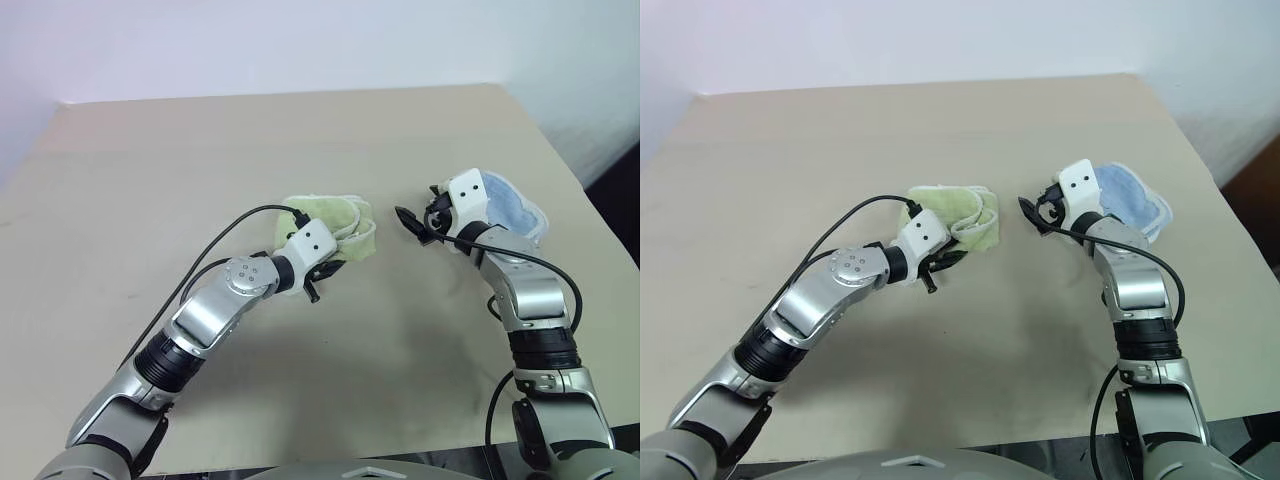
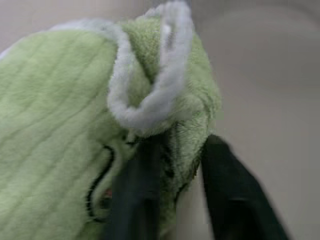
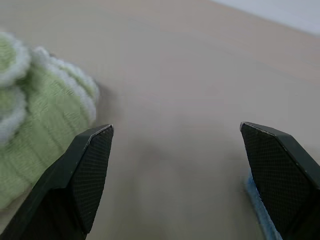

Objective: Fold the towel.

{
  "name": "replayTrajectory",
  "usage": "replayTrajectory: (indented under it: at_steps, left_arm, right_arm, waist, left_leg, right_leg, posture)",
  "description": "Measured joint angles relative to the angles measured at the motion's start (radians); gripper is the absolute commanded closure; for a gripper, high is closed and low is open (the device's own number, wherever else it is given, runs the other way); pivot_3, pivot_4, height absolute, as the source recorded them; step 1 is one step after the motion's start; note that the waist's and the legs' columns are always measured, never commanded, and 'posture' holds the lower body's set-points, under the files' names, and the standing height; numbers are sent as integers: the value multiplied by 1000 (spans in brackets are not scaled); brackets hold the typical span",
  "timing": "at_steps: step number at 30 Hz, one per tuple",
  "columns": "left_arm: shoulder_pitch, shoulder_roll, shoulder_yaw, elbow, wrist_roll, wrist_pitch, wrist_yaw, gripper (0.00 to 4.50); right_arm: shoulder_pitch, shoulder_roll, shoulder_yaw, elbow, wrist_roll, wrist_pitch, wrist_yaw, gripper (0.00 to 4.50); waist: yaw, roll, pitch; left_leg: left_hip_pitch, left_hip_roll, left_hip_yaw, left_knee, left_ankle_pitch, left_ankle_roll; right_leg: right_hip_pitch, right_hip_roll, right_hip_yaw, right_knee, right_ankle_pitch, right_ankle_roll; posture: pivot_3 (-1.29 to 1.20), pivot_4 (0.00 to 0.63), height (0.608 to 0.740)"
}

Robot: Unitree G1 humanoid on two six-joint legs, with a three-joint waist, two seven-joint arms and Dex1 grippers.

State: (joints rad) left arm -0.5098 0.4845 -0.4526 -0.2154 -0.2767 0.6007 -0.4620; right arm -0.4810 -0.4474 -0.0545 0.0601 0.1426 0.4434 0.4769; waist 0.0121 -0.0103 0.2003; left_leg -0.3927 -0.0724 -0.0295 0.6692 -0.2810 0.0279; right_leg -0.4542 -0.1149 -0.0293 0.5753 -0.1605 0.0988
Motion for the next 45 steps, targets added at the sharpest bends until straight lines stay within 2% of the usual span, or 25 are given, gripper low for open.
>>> replayTrajectory:
  at_steps: [1, 6, 7, 11, 15, 19, 21, 25, 28, 32, 37, 40, 43, 45]
  left_arm:
    - [5, -12, 20, 0, 0, 0, -7, 1725]
    - [45, -59, 115, -25, -42, 14, -28, 150]
    - [60, -64, 136, -40, -54, 20, -32, 30]
    - [127, -87, 266, -124, -154, 32, -48, 30]
    - [148, -102, 427, -173, -235, 51, -15, 0]
    - [154, -71, 510, -142, -207, 39, 29, 1233]
    - [145, -49, 490, -99, -148, 6, 29, 1967]
    - [96, -71, 426, -16, -75, -53, 24, 3385]
    - [74, -75, 391, 19, -42, -85, 0, 4394]
    - [52, -96, 326, 77, 5, -109, -32, 4483]
    - [68, -96, 241, 172, 89, -112, -45, 4483]
    - [53, -123, 215, 224, 143, -127, -23, 4483]
    - [50, -144, 217, 242, 157, -135, -14, 4483]
    - [67, -177, 273, 234, 118, -135, -14, 4483]
  right_arm:
    - [3, -2, 0, 0, 0, 2, 0, 204]
    - [1, -4, 0, -1, 0, 3, 2, 204]
    - [0, -5, 1, -1, 0, 3, 3, 204]
    - [-10, -7, 1, -1, 1, 3, 17, 204]
    - [-14, -5, 4, -19, 15, 3, 39, 1042]
    - [-17, 20, 19, -53, 37, 5, 60, 2412]
    - [-51, 58, 44, -58, 49, 9, 71, 3155]
    - [-138, 121, 101, -60, 60, 8, 85, 4500]
    - [-156, 139, 117, -57, 62, 12, 93, 4500]
    - [-151, 179, 163, -32, 74, 67, 111, 4500]
    - [-74, 204, 205, 82, 52, 94, 97, 4500]
    - [-84, 210, 217, 124, 26, 65, 97, 4500]
    - [-85, 211, 223, 141, 12, 40, 96, 4500]
    - [-83, 209, 222, 135, 9, 27, 97, 4500]
  waist:
    - [-1, 0, 0]
    - [-1, 0, 0]
    - [-1, 0, 0]
    - [-1, 0, 0]
    - [0, 0, 0]
    - [-2, 0, 0]
    - [-4, 0, 0]
    - [1, 0, 0]
    - [1, 0, 0]
    - [-2, 0, 0]
    - [-3, 0, 0]
    - [-3, -1, -2]
    - [-2, -1, -2]
    - [-5, -1, -2]
  left_leg:
    - [0, 0, 0, 0, 0, 0]
    - [0, 0, 0, 0, 0, 0]
    - [0, 0, 0, 0, 0, 0]
    - [0, 0, 0, 0, 0, -1]
    - [1, 0, 0, 0, 1, -1]
    - [2, 0, 0, 0, 1, -1]
    - [2, 0, 0, 0, 2, -2]
    - [2, 0, -1, 0, 2, -3]
    - [2, -1, -1, 0, 2, -3]
    - [2, -1, -1, -2, 2, -3]
    - [2, -1, 0, -2, 2, -3]
    - [6, 0, -1, -2, 2, -3]
    - [16, 0, -1, -2, 2, -4]
    - [17, 1, -1, -2, 1, -4]
  right_leg:
    - [0, 0, 0, 0, 0, 0]
    - [0, 0, 0, 1, 0, 0]
    - [0, 0, 0, 0, 0, 0]
    - [0, 0, 0, 1, 0, 0]
    - [0, 0, 0, 1, 0, 0]
    - [0, 1, 0, 2, 0, 0]
    - [0, 1, 0, 3, 0, 0]
    - [0, 1, 0, 3, 0, 0]
    - [0, 0, 0, 3, 0, 0]
    - [-2, 0, 0, 4, 0, 0]
    - [-2, 0, 0, 5, 1, -1]
    - [3, 1, 0, 5, 1, -1]
    - [14, 1, -1, 3, 0, 0]
    - [14, 0, 0, 2, -2, 3]
  posture:
    - [0, 150, 731]
    - [0, 150, 731]
    - [0, 150, 731]
    - [0, 150, 731]
    - [0, 150, 731]
    - [0, 150, 731]
    - [0, 150, 731]
    - [0, 150, 731]
    - [0, 150, 731]
    - [0, 150, 731]
    - [0, 150, 731]
    - [0, 150, 731]
    - [0, 150, 731]
    - [0, 150, 731]
